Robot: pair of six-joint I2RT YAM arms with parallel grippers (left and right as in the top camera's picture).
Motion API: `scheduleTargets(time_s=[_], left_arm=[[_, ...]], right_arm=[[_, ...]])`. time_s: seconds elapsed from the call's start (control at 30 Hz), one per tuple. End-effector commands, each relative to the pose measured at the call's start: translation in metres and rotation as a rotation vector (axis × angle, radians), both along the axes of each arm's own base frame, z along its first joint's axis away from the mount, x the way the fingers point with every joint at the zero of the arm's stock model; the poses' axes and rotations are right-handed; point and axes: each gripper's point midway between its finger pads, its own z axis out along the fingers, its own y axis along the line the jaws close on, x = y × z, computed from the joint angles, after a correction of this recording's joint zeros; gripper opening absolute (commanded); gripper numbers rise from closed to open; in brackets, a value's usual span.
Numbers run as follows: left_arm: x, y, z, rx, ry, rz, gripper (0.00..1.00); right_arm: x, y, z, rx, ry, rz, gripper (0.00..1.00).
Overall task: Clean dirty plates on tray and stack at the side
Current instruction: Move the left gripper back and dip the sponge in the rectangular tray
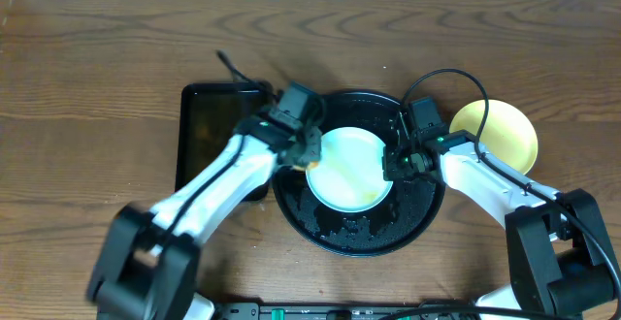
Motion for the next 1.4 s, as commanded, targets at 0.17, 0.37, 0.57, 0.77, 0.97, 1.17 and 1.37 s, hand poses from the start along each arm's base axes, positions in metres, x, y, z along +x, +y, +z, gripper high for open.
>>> scheduleTargets(time_s=[0.17, 0.37, 0.57, 0.77, 0.97, 1.17, 1.37], left_arm=[[0.009, 0.048, 0.048, 0.086, -0.137, 0.102, 0.08], [0.024, 0.097, 0.046, 0.110, -0.129, 0.240, 0.08], [0.032, 0.124, 0.021, -0.067, -0.024, 0.241, 0.07], [0.030, 0.115, -0.023, -0.287, 0.130, 0.131, 0.08], [0.020, 0.163, -0.066, -0.171, 0.232, 0.254, 0.08], [0.010, 0.219, -0.061, 0.065, 0.232, 0.445, 0.08], [0.022, 0.207, -0.032, 0.057, 0.128, 0.411, 0.07]], right_arm=[[-0.002, -0.003, -0.001, -0.035, -0.004, -0.004, 0.06], [-0.003, -0.003, -0.001, -0.035, -0.004, -0.004, 0.06], [-0.003, -0.003, -0.001, -0.035, -0.003, -0.004, 0.06], [-0.003, -0.003, -0.001, -0.035, -0.001, -0.004, 0.05], [-0.004, -0.004, -0.001, -0.036, 0.001, -0.004, 0.04], [-0.004, -0.004, -0.001, -0.036, 0.001, -0.004, 0.04], [-0.004, -0.004, -0.001, -0.037, 0.003, -0.004, 0.04]])
